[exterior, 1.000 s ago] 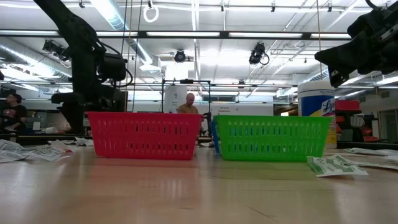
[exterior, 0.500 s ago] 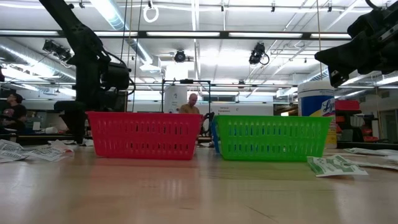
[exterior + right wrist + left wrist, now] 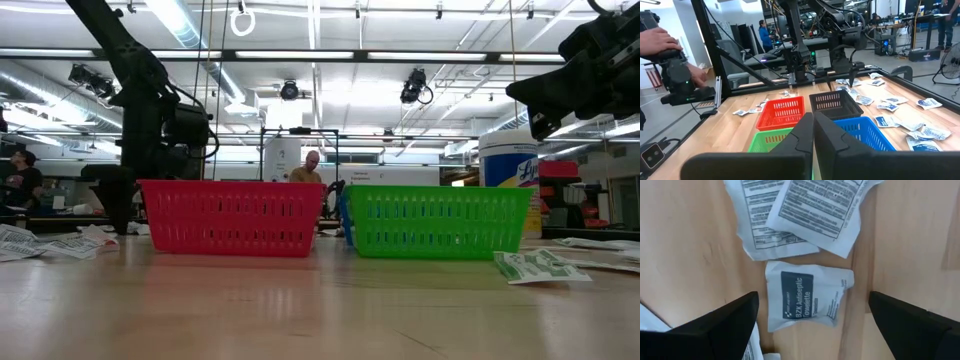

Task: Pick & Place First Aid Supplies
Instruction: Put the gray towelette pack into the black bin

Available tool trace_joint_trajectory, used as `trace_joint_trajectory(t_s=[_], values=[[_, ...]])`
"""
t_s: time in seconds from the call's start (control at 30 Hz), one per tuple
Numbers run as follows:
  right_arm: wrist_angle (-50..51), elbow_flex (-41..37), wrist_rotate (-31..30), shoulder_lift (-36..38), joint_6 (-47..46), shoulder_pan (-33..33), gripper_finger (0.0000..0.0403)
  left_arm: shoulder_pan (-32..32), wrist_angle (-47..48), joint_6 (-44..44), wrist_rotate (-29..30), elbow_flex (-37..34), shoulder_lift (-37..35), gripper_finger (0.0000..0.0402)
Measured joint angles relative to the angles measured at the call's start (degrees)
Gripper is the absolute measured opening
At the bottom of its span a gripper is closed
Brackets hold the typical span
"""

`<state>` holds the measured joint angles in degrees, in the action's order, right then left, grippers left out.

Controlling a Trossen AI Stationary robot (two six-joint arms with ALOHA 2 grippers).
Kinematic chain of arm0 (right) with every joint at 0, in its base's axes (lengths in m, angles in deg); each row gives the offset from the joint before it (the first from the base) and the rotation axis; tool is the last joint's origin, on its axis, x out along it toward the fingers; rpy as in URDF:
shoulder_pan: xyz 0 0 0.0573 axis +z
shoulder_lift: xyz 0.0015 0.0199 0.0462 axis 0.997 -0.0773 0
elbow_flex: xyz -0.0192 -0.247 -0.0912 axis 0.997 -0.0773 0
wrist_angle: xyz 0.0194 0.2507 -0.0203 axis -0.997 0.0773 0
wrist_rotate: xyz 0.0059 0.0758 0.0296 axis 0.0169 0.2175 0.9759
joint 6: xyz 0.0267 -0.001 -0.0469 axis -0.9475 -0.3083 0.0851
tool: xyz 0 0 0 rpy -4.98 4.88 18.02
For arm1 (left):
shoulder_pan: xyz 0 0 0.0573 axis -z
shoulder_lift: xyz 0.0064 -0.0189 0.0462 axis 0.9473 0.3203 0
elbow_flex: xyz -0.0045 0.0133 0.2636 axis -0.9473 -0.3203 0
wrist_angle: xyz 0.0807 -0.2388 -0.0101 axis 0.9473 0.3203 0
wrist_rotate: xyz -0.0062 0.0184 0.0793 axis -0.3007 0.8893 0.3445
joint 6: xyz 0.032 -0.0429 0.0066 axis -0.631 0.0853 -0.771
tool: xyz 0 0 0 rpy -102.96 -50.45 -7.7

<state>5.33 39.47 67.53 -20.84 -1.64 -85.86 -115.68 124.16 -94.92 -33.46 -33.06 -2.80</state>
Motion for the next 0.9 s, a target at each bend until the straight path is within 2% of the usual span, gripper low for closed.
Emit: trace_joint_trajectory(t_s=[0.27,0.7,0.9], values=[[0.0,0.0,0.0,0.0,0.0,0.0,0.0018,0.7,0.0,-0.7,0.2,0.1,0.8,0.0362],[0.0,0.0,0.0,0.0,0.0,0.0,0.0018,0.8,0.9,-1.0,0.0,0.0,0.9,0.0253],[0.0,0.0,0.0,0.0,0.0,0.0,0.0018,0.8,1.0,-1.0,0.2,0.0,0.9,0.0223]])
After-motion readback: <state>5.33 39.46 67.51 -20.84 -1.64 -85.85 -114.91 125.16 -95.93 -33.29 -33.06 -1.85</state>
